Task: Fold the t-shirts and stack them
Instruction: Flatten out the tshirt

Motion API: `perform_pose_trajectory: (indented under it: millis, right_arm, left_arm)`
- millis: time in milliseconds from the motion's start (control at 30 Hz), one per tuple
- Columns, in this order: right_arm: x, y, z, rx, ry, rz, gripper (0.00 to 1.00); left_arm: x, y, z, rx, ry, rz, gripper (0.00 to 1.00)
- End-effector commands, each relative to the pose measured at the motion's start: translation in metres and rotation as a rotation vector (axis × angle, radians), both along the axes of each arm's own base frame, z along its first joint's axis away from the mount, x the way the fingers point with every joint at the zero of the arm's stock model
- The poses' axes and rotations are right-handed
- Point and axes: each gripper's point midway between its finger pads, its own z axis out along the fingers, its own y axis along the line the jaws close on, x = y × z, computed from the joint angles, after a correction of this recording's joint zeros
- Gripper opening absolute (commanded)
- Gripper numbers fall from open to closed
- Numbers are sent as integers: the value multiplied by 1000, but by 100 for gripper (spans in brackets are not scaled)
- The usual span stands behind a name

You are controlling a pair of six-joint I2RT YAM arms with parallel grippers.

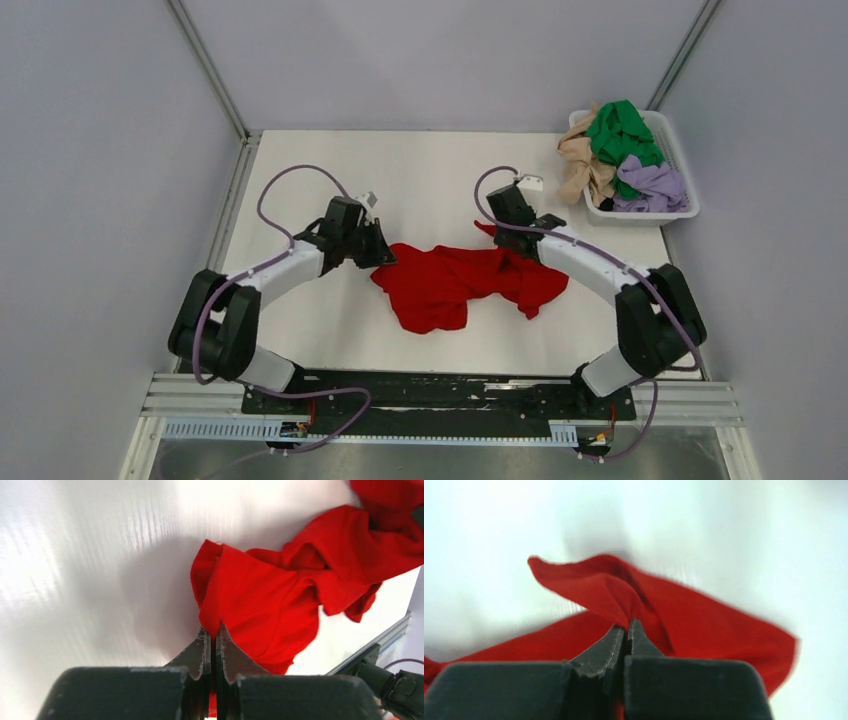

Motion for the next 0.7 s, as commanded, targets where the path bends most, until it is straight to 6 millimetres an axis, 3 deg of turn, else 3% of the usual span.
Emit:
perform_pose_trajectory:
  millis: [0,200,233,367,533,667]
  right_arm:
    - [20,-32,119,61,-341,-167,0]
    - [-17,-49,256,221,-700,-69,0]
    - [-31,-51,284,266,-777,-35,0]
    - [-80,-52,365,399,-988,111,0]
    - [-150,-40,436,570,-1142,357,0]
    - [-189,-29,462,661,-1182,510,0]
  left_arm:
    - [21,21,76,74,-246,57,0]
    - [14,50,202,44,-590,158,0]
    - [6,58,233,22,-672,180,0]
    - [-29,78,320,-48,-910,214,0]
    - [-83,98,402,-144,-1155,209,0]
    - [-125,107,442,-223,-1298,183,0]
